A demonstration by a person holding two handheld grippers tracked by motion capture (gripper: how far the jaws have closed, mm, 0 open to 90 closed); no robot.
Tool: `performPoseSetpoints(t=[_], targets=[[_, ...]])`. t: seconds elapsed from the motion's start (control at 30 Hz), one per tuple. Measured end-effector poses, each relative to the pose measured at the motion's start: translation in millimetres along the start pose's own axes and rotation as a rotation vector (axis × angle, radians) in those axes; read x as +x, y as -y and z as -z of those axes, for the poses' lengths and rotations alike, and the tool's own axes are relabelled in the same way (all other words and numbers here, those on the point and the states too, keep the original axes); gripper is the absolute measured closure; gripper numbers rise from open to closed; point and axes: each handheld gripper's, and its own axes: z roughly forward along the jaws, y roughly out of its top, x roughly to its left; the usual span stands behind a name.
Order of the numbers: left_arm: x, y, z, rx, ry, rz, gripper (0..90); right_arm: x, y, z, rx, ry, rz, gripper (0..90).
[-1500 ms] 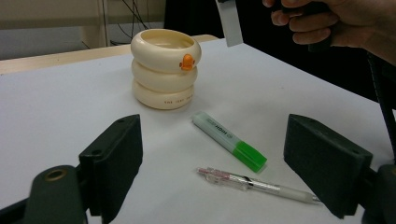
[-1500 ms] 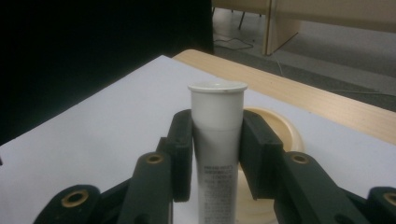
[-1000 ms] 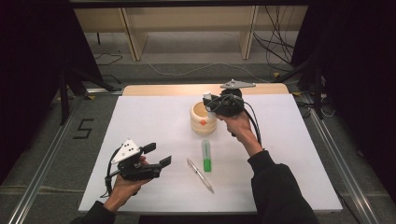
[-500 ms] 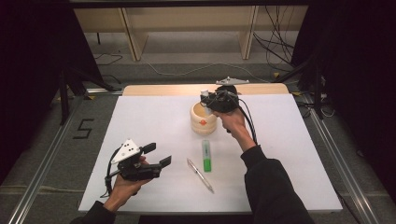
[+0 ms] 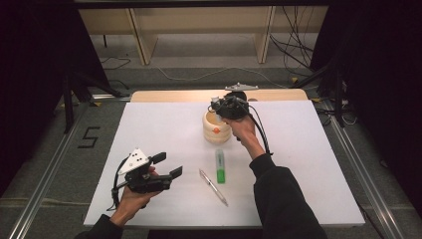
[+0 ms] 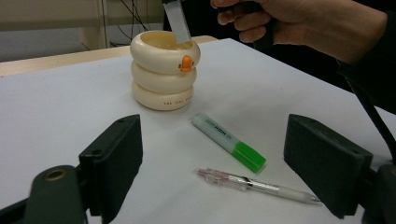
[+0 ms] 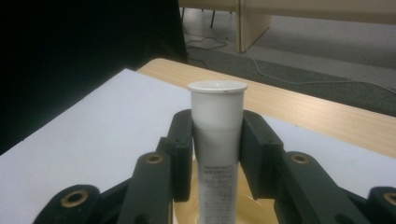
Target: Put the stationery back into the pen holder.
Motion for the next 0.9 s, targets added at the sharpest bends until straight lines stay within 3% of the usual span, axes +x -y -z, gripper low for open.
performPoseSetpoints(t=[0.33,0.9], targets=[[-0.2,0.0,0.2,-0.001,0.001,-0.002,19.3,-3.6,5.2,-9.3,0.022,0.032,-0.005,67.4],[0.2,-0.3,1.1,0.0,-0.001,0.0,19.3,-1.7,17.6,-22.1,0.076,0.044,-0.015,67.3]])
